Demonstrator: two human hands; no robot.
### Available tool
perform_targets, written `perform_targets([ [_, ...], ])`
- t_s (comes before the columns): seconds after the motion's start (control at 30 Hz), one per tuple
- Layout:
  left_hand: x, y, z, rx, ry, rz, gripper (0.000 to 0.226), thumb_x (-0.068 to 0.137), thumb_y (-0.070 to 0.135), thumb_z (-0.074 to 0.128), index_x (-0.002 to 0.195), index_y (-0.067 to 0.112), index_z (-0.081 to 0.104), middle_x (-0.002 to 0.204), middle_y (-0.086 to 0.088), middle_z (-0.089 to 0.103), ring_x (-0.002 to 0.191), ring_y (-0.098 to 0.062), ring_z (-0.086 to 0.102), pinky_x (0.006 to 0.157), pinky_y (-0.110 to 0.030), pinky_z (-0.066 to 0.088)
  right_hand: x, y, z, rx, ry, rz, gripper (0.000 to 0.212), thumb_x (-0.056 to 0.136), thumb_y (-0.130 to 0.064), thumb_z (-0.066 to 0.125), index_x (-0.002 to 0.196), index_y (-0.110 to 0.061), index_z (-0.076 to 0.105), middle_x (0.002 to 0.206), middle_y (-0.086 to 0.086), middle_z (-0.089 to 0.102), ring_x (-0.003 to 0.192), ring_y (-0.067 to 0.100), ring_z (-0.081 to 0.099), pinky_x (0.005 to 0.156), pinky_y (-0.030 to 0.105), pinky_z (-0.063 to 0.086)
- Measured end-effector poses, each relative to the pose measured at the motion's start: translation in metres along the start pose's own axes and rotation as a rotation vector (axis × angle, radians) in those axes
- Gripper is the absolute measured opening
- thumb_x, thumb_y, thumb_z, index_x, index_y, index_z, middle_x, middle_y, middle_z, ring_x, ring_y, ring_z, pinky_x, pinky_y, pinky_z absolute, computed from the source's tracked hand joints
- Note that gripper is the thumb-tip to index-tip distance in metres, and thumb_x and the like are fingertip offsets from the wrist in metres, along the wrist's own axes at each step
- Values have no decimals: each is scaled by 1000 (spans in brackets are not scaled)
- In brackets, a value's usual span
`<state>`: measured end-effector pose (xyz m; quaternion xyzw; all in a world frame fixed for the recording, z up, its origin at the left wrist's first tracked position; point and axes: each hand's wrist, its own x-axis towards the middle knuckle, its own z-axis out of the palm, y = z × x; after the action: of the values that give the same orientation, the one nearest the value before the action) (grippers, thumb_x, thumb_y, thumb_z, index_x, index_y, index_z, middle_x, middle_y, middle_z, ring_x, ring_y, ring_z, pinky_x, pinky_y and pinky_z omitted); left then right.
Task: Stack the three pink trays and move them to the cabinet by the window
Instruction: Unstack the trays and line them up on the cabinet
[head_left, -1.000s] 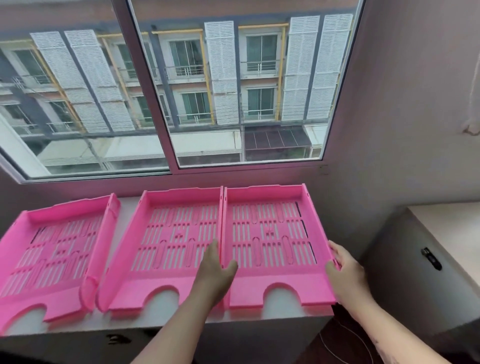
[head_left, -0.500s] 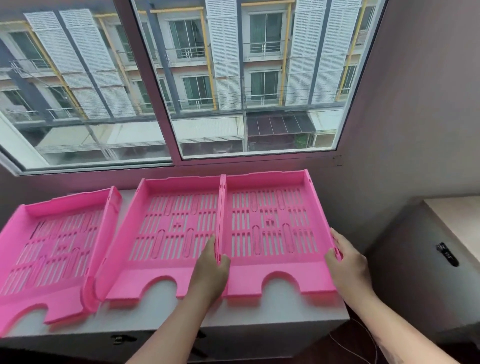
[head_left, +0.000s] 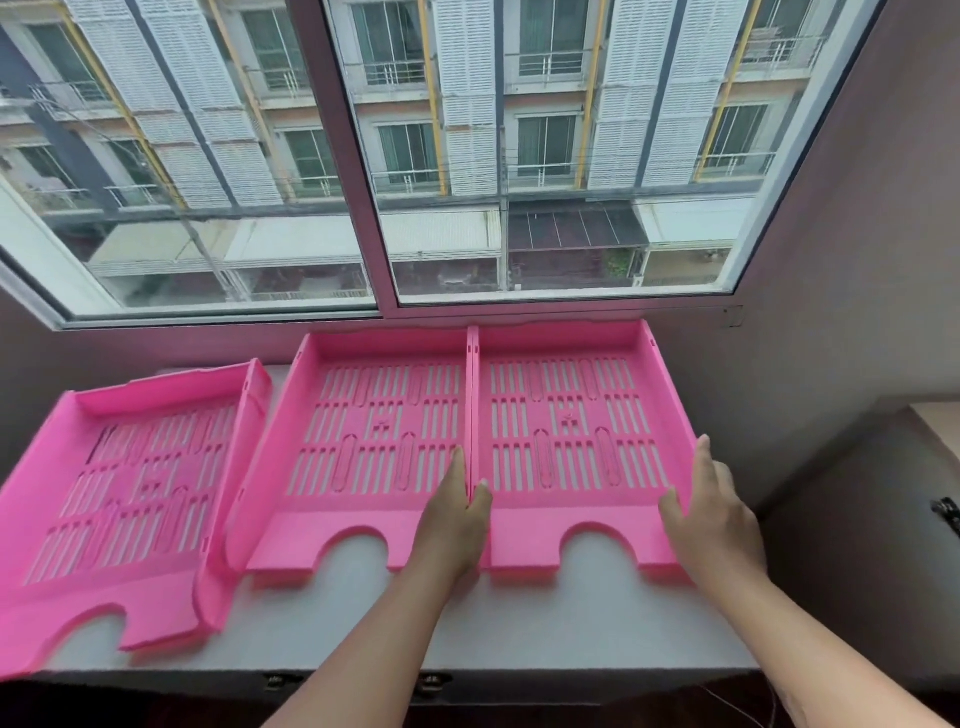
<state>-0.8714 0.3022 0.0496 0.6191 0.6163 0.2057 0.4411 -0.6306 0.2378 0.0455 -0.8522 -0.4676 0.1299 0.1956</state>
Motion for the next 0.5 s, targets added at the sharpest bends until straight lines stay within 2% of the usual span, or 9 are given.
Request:
perform_targets([
  [0.1, 6, 1, -4, -21, -31, -15, 63, 104, 26, 38, 157, 15, 6, 164, -4, 15, 149, -23, 19, 119, -39, 20, 2, 0, 4, -43, 6, 11, 78, 95, -25, 54, 157, -8, 9, 130, 17, 51, 73, 20, 47, 45, 24, 32],
  [0.17, 7, 2, -6, -12, -38, -19, 64, 103, 26, 40, 157, 15, 8, 164, -5, 17, 149, -24, 20, 119, -41, 19, 1, -3, 2, -98, -16, 18, 82, 93, -31, 55, 157, -9, 7, 134, 15, 50, 82, 24, 55, 50, 26, 39],
  [0.2, 7, 2, -8, -6, -43, -21, 65, 102, 27, 42, 157, 15, 10, 163, -6, 19, 149, -24, 22, 119, -41, 20, 1, -4, 1, -138, -24, 29, 85, 92, -36, 54, 156, -9, 6, 139, 15, 47, 97, 28, 58, 61, 31, 47],
  [0.23, 7, 3, -12, 0, -49, -16, 66, 100, 28, 45, 156, 15, 13, 162, -6, 23, 148, -24, 25, 118, -43, 22, 2, -6, 0, -199, -20, 37, 87, 90, -42, 54, 156, -8, 7, 146, 14, 42, 117, 31, 54, 79, 38, 51],
  [0.27, 6, 3, -16, 6, -52, -4, 68, 99, 30, 49, 156, 15, 16, 161, -6, 26, 147, -25, 28, 118, -44, 25, 4, -8, -1, -278, -6, 35, 90, 89, -47, 53, 156, -7, 9, 152, 13, 37, 133, 31, 43, 99, 46, 44],
  [0.3, 5, 3, -21, 12, -44, 11, 69, 97, 33, 52, 155, 16, 19, 160, -6, 30, 145, -24, 32, 118, -46, 28, 5, -14, -2, -347, 4, 24, 90, 88, -50, 52, 155, -6, 11, 156, 13, 32, 143, 32, 31, 112, 50, 31],
  [0.33, 3, 3, -28, 20, -20, 27, 70, 95, 36, 54, 154, 17, 23, 158, -7, 34, 143, -24, 36, 117, -47, 32, 7, -21, -1, -384, 6, -4, 89, 88, -52, 50, 155, -7, 14, 158, 13, 28, 147, 32, 22, 118, 53, 20],
  [0.4, -1, 0, -47, 40, 64, 47, 67, 92, 36, 57, 151, 15, 31, 153, -7, 42, 139, -22, 42, 114, -46, 36, 11, -41, 4, -385, -9, -102, 83, 88, -51, 48, 155, -9, 20, 160, 13, 25, 150, 32, 14, 120, 53, 9],
  [0.5, -10, -13, -80, 61, 206, 35, 59, 91, 31, 58, 145, 13, 41, 147, -5, 50, 133, -20, 47, 112, -42, 38, 6, -85, 23, -266, -71, -230, 76, 89, -46, 50, 152, -11, 27, 159, 13, 28, 148, 29, 20, 121, 49, 15],
])
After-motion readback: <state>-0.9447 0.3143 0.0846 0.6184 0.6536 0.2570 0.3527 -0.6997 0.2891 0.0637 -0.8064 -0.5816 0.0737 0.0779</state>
